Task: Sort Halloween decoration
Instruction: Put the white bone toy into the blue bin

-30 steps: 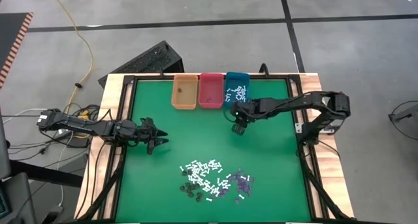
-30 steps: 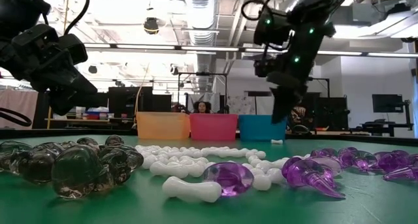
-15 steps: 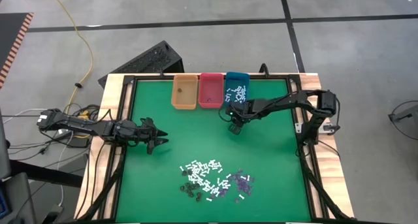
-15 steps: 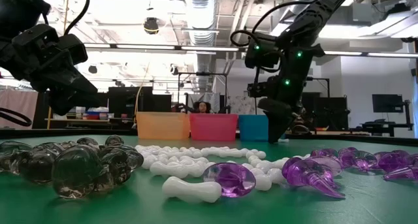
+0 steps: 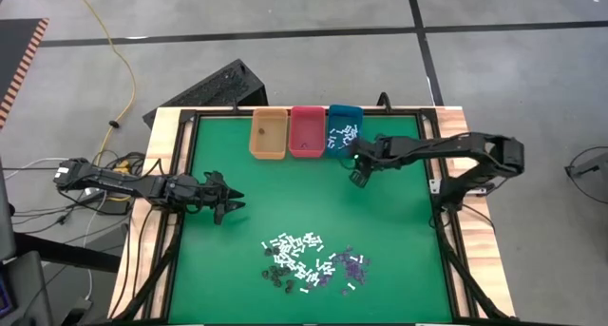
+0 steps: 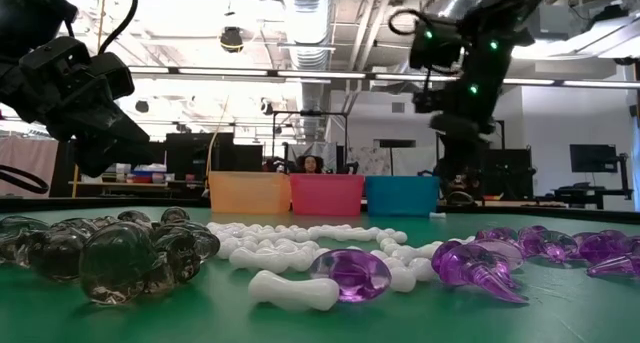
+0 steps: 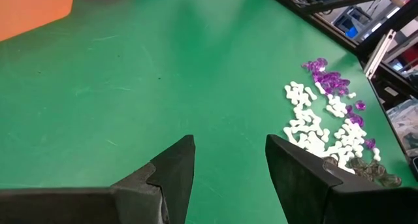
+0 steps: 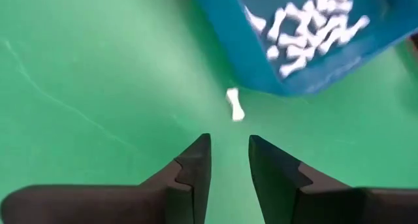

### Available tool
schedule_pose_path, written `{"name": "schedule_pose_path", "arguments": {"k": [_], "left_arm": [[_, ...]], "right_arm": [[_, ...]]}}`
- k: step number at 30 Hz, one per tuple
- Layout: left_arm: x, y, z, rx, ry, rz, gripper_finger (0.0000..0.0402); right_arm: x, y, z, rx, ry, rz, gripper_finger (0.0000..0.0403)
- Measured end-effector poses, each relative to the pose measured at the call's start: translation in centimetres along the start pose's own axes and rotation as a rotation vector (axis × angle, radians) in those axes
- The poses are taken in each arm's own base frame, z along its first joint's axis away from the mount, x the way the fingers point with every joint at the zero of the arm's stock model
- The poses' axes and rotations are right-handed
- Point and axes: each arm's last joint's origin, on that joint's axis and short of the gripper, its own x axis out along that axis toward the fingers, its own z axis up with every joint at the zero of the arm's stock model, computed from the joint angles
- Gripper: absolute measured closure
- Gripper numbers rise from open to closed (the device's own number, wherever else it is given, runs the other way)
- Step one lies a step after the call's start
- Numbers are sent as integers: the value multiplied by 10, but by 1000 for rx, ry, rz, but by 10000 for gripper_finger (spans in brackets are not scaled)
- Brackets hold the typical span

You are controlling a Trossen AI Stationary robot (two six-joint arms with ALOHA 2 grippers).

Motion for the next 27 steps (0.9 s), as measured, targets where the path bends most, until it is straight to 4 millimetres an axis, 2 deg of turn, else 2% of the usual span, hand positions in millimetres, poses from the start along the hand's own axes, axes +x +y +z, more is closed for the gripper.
{"name": "schedule_pose_path", "arguments": {"k": [6, 13, 21, 27], "left_arm": [[0, 0, 0, 2, 0, -1, 223], [0, 0, 0, 12, -1, 1, 223], [0, 0, 0, 13, -4, 6, 223], [0, 0, 0, 16, -5, 6, 223]], "right_arm": [[11, -25, -9, -23, -44, 179, 261], [37, -38, -8, -26, -50, 176, 238], [59, -38, -7, -22, -17, 224, 205], [72, -35, -4, -31, -30, 224, 204]]}}
